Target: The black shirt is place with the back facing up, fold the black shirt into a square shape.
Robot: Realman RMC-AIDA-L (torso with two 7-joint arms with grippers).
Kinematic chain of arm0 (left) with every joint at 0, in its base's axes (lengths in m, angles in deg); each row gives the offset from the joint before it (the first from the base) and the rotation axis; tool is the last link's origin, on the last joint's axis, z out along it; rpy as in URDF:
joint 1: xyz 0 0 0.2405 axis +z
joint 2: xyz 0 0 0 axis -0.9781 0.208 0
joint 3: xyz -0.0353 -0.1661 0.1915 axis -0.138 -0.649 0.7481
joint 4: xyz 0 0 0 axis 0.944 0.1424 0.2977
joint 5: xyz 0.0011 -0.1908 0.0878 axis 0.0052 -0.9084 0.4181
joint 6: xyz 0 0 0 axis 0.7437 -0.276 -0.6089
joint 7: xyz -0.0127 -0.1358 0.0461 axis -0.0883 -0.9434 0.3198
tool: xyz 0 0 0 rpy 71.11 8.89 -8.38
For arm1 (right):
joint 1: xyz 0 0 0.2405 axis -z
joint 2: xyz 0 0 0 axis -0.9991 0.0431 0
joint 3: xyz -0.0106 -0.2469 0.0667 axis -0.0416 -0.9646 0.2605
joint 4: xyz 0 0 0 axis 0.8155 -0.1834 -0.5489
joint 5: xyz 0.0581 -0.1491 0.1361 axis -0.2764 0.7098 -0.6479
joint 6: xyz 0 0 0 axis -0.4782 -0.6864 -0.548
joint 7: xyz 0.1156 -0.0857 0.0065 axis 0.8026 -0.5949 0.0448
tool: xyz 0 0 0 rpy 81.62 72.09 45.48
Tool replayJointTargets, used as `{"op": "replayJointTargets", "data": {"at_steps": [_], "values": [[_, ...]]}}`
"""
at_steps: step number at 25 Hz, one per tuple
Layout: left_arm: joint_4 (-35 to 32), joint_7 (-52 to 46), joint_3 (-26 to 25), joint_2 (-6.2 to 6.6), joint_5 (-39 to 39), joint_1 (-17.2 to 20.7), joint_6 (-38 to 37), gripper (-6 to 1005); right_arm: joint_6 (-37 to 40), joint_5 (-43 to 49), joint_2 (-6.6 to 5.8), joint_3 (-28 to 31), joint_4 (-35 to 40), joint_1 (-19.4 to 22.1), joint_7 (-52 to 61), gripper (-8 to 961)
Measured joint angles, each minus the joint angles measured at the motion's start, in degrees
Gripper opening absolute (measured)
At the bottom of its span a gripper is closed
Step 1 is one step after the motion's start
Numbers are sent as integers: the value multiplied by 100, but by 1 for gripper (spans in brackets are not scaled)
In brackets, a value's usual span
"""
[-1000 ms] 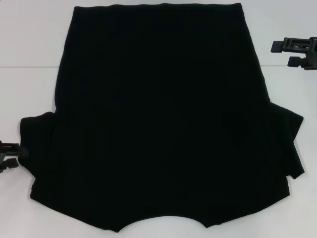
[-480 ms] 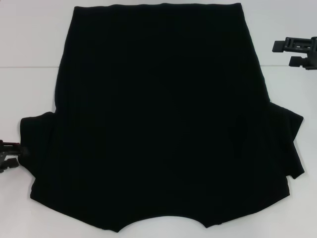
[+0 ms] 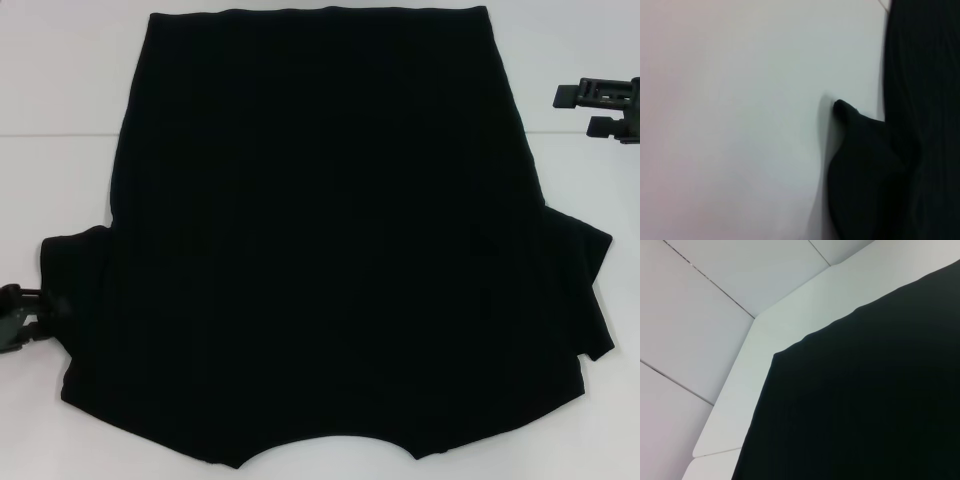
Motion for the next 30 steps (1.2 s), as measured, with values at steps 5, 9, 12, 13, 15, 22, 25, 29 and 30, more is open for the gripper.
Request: {"op": "replayJointTargets", "data": {"at_steps": [5, 9, 12, 13, 15, 22, 25, 29, 30], "values": [[14, 46, 11, 6, -1, -40, 35, 401, 0, 0, -11, 9, 0, 17, 0, 940], [15, 138, 11, 14, 4, -49, 121, 395, -1, -1, -20, 25, 8, 21, 0, 940], [15, 138, 17, 16, 23, -70, 145, 300, -1, -8, -20, 28, 35, 24, 10, 940], [15, 137, 19, 16, 24, -74, 150, 269, -1, -15, -20, 30, 40, 26, 17, 940], [24, 136, 24, 16, 25, -85, 189, 206, -2, -28, -19, 38, 44, 31, 29, 940], [82, 257, 149, 22, 12, -120, 268, 86, -1, -35, -17, 48, 44, 35, 40, 940], [-78, 481, 69, 14, -206, -80, 269, 34, 0, -36, -16, 57, 44, 33, 40, 940], [-310, 418, 35, 83, -168, -43, 299, 17, 47, -37, -27, 152, 50, 34, 40, 940], [-364, 377, 24, 113, -110, -44, 314, 17, 56, -37, -29, 166, 51, 36, 39, 940]]}}
